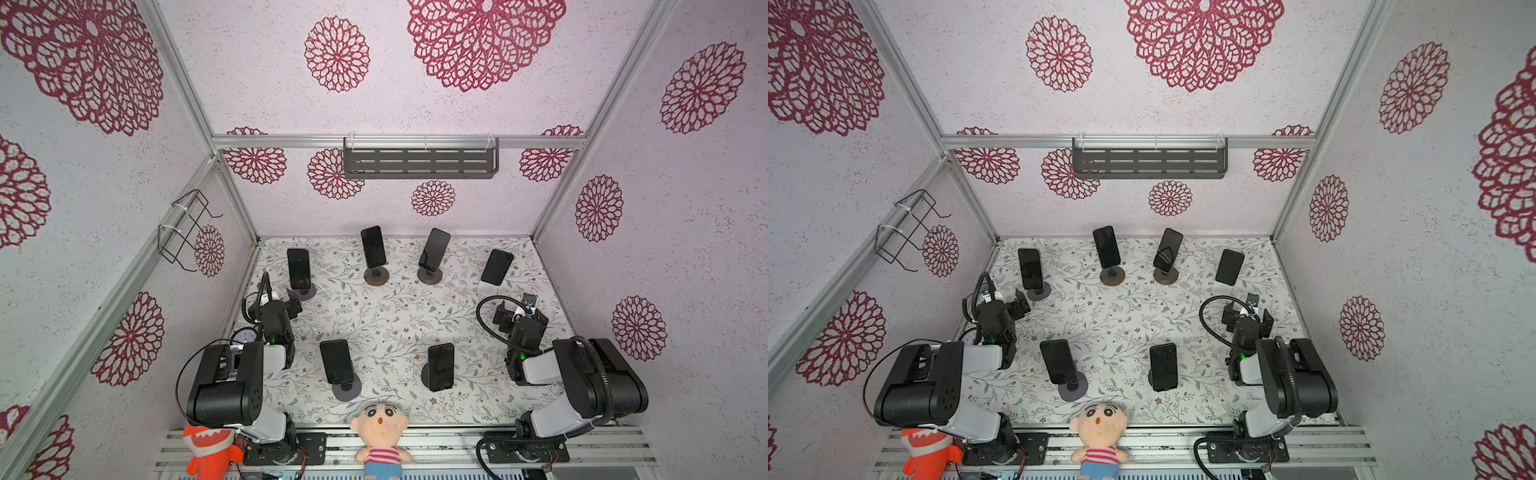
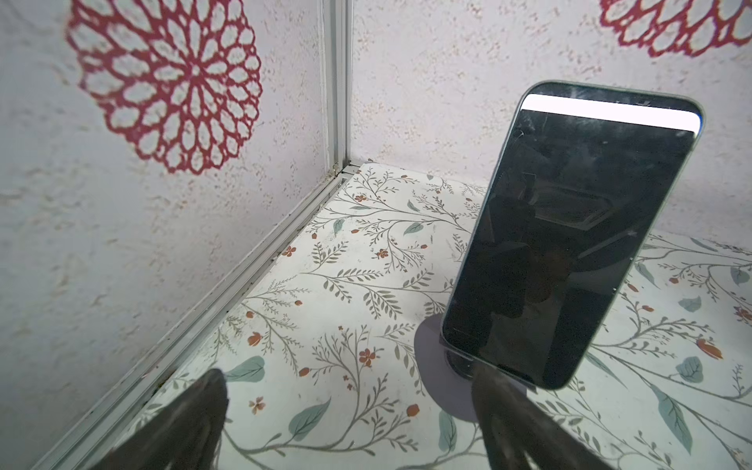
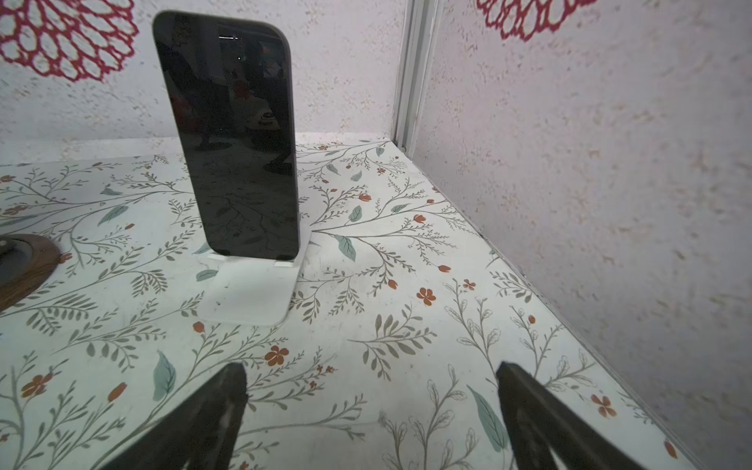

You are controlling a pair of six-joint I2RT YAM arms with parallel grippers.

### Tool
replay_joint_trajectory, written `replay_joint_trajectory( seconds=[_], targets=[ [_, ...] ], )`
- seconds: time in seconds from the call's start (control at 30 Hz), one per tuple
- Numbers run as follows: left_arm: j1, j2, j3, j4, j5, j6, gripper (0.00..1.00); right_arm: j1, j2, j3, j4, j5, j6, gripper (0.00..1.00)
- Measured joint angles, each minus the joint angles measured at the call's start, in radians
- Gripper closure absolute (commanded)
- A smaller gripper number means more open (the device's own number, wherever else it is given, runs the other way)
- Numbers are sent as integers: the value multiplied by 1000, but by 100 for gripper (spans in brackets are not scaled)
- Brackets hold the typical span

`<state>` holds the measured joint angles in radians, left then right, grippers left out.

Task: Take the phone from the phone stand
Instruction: 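Move the right gripper toward the black phone on the nearest stand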

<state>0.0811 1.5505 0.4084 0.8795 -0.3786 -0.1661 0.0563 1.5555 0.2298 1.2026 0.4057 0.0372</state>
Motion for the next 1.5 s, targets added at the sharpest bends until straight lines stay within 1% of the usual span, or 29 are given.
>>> replay_joint_trajectory(
  seconds=[0.37, 0.7, 0.87, 0.9, 0.97, 1.07, 1.17, 1.3, 1.37, 1.4, 1.47, 1.5],
  targets=[
    [0, 0, 0, 0, 3, 0, 3, 0, 0, 0, 0, 0, 0, 1],
    [7, 0, 0, -3, 27, 0, 3, 0, 0, 0, -1, -1, 1, 1],
    [16, 0, 0, -3, 38, -1, 3, -8, -2, 0, -8, -27, 8, 1],
    [16, -5, 1, -10, 39, -1, 3, -8, -13, 5, -34, -38, 8, 1],
    [16, -46, 12, -89, 39, -3, 3, -8, -64, 40, -164, -56, 7, 1],
    [5, -211, 57, -260, -8, -18, 3, -10, -197, 145, -389, -103, 14, 1],
    [-23, -391, 166, -443, -89, -49, 3, -9, -341, 251, -605, -142, 49, 1],
    [-82, -538, 344, -664, -177, -84, 3, 20, -478, 394, -928, -183, 118, 2],
    [-121, -565, 441, -795, -200, -95, 3, 74, -517, 487, -1128, -193, 151, 2],
    [-137, -566, 480, -848, -201, -97, 3, 105, -528, 521, -1200, -195, 164, 2],
    [-182, -550, 577, -981, -198, -99, 3, 203, -552, 608, -1379, -194, 204, 2],
    [-200, -539, 611, -1030, -190, -98, 3, 247, -559, 640, -1441, -192, 223, 1]
  ],
)
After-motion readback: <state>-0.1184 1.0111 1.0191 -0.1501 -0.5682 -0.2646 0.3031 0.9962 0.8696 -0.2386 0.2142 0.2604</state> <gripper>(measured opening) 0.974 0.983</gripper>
